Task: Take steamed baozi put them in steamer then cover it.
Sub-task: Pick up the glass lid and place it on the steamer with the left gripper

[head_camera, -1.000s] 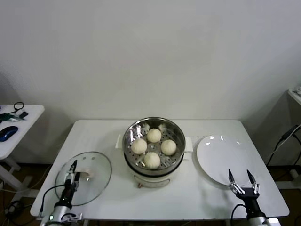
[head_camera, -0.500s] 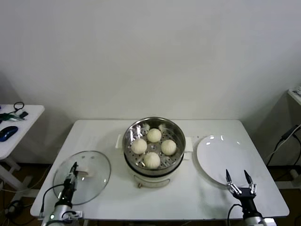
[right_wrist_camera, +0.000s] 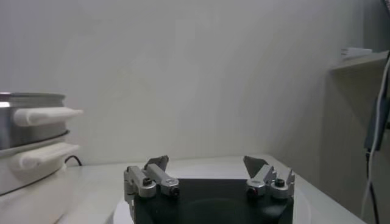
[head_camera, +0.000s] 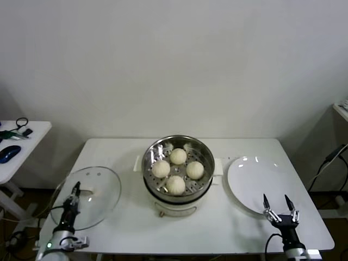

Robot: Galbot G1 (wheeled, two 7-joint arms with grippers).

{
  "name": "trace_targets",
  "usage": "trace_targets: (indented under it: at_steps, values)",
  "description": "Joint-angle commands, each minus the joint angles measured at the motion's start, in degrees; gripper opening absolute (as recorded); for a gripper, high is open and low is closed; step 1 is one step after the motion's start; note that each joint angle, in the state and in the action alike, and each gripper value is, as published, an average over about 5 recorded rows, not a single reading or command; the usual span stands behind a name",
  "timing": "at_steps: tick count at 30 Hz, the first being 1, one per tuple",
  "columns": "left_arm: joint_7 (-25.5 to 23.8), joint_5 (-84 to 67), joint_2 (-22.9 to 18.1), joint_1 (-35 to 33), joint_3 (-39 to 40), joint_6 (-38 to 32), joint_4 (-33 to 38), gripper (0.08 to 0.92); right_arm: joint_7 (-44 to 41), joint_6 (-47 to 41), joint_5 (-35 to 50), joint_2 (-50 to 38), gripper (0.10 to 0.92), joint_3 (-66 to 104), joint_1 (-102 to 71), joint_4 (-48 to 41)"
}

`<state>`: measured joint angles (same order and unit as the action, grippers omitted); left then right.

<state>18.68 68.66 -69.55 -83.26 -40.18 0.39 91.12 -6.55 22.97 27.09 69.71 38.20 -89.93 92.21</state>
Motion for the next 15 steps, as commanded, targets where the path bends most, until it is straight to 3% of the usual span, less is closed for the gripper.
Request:
trace_targets:
  at_steps: [1,8,15]
  values:
    - [-4.8,-7.6,4.2,-1.8,-0.1,3.9,8.1,0.147,2.8,-3.7,-4.0,0.2,0.823,0.3,-0.2,0.3]
    - [-16.2,-19.3,13.5,-3.4,-2.8,18.9,21.9,0.147,3.0,-3.9,-4.5,0.3,0.823,0.2,-0.8,1.0]
    - [-20.8,-18.0,14.2,1.5,2.8,27.3,31.8,0.147,2.4,-2.1,-4.0,0.2,0.823,0.0,-1.1,1.0]
